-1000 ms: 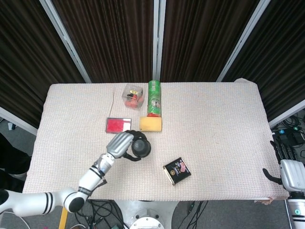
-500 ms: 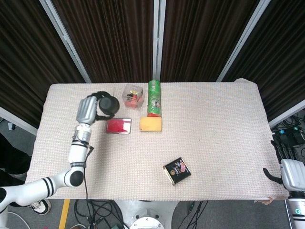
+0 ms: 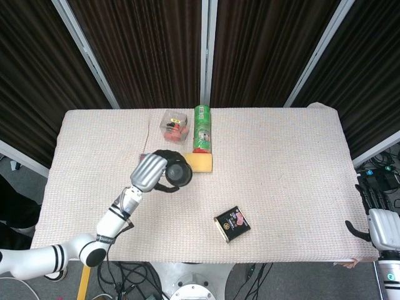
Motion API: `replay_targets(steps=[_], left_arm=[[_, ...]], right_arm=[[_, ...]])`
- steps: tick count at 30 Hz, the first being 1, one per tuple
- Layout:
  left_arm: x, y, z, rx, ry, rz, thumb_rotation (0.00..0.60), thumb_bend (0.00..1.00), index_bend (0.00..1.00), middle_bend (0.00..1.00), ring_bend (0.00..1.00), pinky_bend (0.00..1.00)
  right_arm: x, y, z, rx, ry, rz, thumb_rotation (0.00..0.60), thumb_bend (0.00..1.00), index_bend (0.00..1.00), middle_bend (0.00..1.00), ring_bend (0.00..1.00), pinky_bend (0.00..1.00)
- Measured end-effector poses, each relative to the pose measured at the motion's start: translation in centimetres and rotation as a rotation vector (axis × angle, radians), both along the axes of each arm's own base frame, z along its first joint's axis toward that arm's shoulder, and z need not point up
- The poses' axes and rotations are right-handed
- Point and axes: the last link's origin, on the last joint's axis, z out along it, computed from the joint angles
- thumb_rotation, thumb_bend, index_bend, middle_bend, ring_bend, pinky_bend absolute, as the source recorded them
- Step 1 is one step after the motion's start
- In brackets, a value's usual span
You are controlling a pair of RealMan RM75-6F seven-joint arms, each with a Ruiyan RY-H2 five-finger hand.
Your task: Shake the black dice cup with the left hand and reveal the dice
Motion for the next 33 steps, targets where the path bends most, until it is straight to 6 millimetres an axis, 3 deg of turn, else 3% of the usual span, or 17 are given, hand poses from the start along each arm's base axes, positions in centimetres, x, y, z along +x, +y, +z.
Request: replay_targets(steps=[6, 11, 16, 22, 26, 30, 33], left_arm=[[-0.1, 1.9, 0.4, 0.156, 0.056, -0.011, 0.600, 0.23, 0.53, 0.52, 0.31, 0.32], [-3.6, 4.6, 0.6, 0.180, 0.034, 0.254, 0.600, 0.23, 0.53, 0.52, 0.31, 0.32], [-5.8, 4.0, -1.0, 0.028, -0.002, 0.425, 0.600, 0.23, 0.53, 0.52, 0.31, 0.32], [-3.6, 1.1, -2.2, -0.184, 0.026, 0.272, 0.600, 0.23, 0.53, 0.52, 0.31, 0.29], [-1.5, 0.2, -1.7, -0.177, 0.073, 0.092, 0.600, 0.23, 0.53, 0.52, 0.31, 0.28], [-1.0, 0.8, -0.9, -0.108, 0.113, 0.020, 0.600, 0.23, 0.53, 0.52, 0.31, 0.28], [-2.1, 2.5, -0.1, -0.049, 0.135, 0.072, 0.600, 0.23, 0.53, 0.52, 0.31, 0.28]], right_arm=[[0.0, 0.0, 0.0, -0.003, 0.000, 0.004, 0.600, 0.17, 0.00, 0.00, 0.00, 0.00], [-0.1, -0.1, -0.1, 0.001, -0.001, -0.001, 0.600, 0.17, 0.00, 0.00, 0.00, 0.00], [0.0, 0.0, -0.2, 0.006, 0.000, 0.003, 0.600, 0.17, 0.00, 0.00, 0.00, 0.00], [-0.1, 0.0, -0.1, 0.003, -0.002, -0.003, 0.600, 0.17, 0.00, 0.00, 0.00, 0.00], [-0.1, -0.1, -0.2, 0.005, -0.001, -0.003, 0.600, 0.17, 0.00, 0.00, 0.00, 0.00], [-0.2, -0.1, -0.1, 0.003, 0.000, -0.005, 0.600, 0.17, 0.00, 0.00, 0.00, 0.00], [-0.1, -0.1, -0.1, 0.001, 0.000, -0.005, 0.600, 0.17, 0.00, 0.00, 0.00, 0.00]])
